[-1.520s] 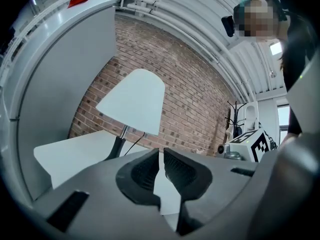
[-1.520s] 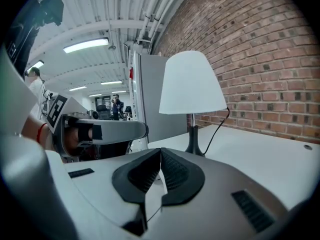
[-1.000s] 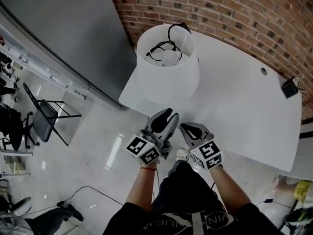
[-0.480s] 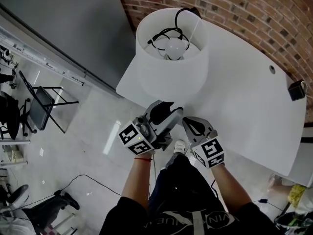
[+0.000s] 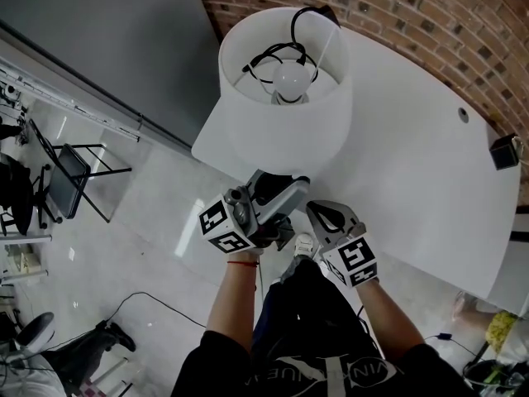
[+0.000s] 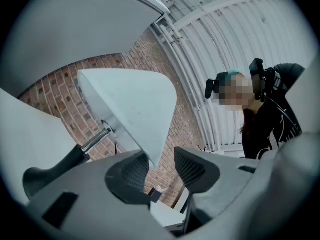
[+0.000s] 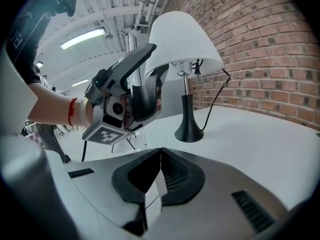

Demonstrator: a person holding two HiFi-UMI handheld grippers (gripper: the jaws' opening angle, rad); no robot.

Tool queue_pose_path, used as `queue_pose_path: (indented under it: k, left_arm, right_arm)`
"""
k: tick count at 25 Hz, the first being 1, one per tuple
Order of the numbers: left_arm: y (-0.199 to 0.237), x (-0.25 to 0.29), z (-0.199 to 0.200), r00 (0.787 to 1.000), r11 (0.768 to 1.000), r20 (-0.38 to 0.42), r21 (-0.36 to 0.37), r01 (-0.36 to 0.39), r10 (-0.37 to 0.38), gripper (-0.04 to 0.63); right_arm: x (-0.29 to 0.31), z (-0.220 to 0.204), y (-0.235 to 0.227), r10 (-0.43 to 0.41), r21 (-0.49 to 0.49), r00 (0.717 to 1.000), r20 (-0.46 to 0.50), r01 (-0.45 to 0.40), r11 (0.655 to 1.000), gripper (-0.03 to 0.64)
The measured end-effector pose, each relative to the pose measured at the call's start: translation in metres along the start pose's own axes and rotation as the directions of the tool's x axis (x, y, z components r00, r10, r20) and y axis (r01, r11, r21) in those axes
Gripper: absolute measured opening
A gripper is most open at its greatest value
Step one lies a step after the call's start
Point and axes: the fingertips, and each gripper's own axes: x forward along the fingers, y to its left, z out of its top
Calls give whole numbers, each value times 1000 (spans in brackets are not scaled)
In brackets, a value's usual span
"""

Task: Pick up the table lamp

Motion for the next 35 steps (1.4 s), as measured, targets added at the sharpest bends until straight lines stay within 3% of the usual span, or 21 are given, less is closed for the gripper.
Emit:
queue_pose_path:
  k: [9, 13, 24, 35]
  left_arm:
    - [-1, 11, 8, 995, 993, 49, -80, 86, -82, 133]
    - [3, 13, 11, 994, 993, 70, -83, 84, -79, 61]
    - [5, 18, 21, 996, 998, 79, -42, 55, -52, 28]
    - [34, 32, 64, 997, 996, 68, -75, 49, -44, 9]
  right_arm:
    - [3, 9, -11, 5, 3, 1000, 7, -5, 1000, 3]
    - [6, 16, -20, 9, -2, 1000, 14, -9, 1000, 3]
    - [11, 34, -36, 7, -26, 999, 51, -5, 1000, 3]
    - [51, 73, -54, -50, -3, 998, 44, 50, 999, 3]
